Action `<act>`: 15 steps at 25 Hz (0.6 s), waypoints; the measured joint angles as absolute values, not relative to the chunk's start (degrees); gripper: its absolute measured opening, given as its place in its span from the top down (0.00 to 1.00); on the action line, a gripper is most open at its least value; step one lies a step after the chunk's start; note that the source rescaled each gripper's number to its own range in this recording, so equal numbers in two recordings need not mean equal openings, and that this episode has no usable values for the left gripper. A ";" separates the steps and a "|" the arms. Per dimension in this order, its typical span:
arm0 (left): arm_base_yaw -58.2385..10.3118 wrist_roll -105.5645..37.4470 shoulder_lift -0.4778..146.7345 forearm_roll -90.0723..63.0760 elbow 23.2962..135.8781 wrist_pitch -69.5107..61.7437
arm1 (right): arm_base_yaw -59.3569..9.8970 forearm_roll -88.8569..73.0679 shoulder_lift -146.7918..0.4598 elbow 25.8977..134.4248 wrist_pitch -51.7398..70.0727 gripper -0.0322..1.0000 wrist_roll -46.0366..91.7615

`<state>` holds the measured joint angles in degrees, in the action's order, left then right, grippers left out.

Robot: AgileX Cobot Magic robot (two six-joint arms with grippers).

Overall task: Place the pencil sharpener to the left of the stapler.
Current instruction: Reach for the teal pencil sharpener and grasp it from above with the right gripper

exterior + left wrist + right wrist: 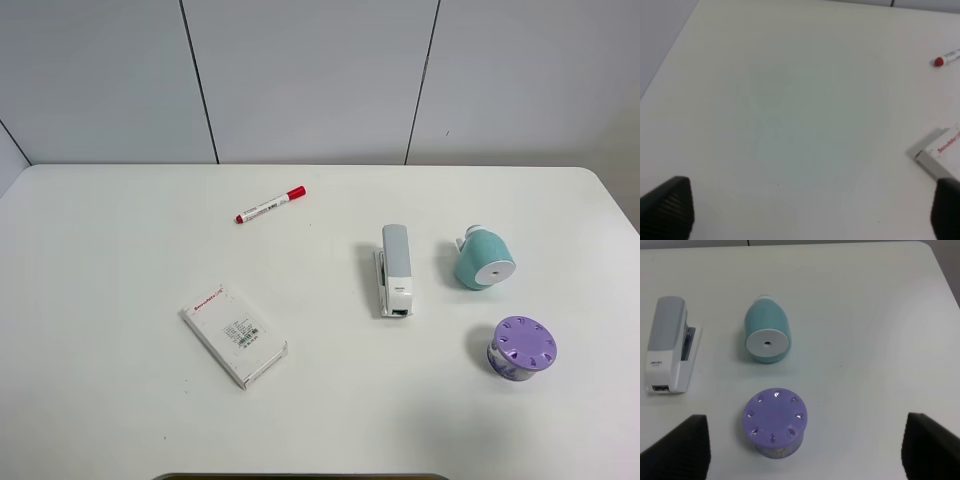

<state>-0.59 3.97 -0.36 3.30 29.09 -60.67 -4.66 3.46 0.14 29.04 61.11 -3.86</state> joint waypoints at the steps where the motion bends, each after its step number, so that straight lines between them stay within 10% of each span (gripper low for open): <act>1: -0.59 3.97 -0.36 3.30 29.09 -60.67 | -4.66 3.46 0.14 29.04 61.11 0.65 -3.86; 15: -0.59 3.97 -0.36 3.30 29.09 -60.67 | -4.66 3.46 0.14 29.04 61.11 0.65 -3.86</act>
<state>-0.59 3.97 -0.36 3.30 29.09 -60.67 -4.66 3.46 0.14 29.04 61.11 -3.86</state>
